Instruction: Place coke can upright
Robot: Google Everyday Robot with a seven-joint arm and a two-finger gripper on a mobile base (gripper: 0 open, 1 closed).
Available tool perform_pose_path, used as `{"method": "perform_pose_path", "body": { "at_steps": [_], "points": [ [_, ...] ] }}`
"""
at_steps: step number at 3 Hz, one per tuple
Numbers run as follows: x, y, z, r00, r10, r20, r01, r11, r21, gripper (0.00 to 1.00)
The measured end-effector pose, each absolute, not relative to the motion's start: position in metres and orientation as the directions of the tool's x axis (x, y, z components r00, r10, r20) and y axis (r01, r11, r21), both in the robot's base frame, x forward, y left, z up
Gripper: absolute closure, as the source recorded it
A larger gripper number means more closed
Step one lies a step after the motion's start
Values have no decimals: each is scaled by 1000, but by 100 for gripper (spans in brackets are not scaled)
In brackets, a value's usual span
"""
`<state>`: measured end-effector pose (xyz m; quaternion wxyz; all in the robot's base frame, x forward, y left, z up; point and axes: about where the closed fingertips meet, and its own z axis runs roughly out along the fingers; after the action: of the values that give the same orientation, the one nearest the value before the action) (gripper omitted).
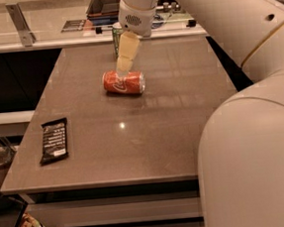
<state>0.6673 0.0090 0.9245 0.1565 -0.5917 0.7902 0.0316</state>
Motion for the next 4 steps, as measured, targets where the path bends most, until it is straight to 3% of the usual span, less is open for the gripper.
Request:
{"method": "perform_pose_path", "body": {
  "at_steps": [4],
  "points": [
    [662, 56, 869, -192, -969, -154, -975, 207, -85, 0]
  ]
}}
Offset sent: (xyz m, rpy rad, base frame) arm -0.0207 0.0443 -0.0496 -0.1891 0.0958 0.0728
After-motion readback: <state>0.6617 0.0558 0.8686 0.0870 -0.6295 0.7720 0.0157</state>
